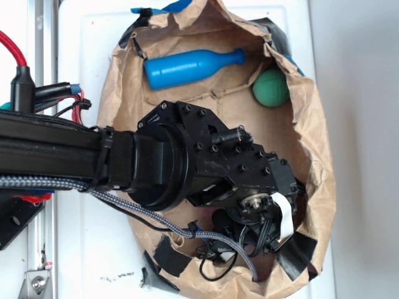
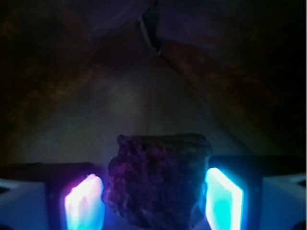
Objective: Grab the rock.
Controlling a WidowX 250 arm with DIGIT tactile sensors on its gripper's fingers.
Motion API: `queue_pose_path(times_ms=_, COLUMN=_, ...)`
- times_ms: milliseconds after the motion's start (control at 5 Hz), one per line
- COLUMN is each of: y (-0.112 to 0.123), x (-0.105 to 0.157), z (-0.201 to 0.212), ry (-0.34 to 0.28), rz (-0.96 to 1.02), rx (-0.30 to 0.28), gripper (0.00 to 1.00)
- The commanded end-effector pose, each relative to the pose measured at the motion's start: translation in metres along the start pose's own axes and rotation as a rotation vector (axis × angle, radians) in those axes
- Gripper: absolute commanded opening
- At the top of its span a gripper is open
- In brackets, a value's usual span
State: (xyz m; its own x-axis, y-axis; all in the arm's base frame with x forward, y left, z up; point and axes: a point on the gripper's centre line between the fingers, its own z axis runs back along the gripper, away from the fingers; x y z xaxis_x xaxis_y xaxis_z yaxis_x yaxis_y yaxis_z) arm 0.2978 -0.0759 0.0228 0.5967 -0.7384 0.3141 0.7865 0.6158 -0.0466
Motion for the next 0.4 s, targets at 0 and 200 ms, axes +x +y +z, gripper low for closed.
queue_pose_path(times_ms=0, y=-0.0187, x=0.0007, z=-0.0027, ry=0.006, rz=0.008, rx=-0.021, gripper=0.0)
queue_pose_path(times_ms=200, y=-0.0089, x=0.0011, z=0.0005, ry=0.005, rz=0.02, rx=-0.024, gripper=0.0)
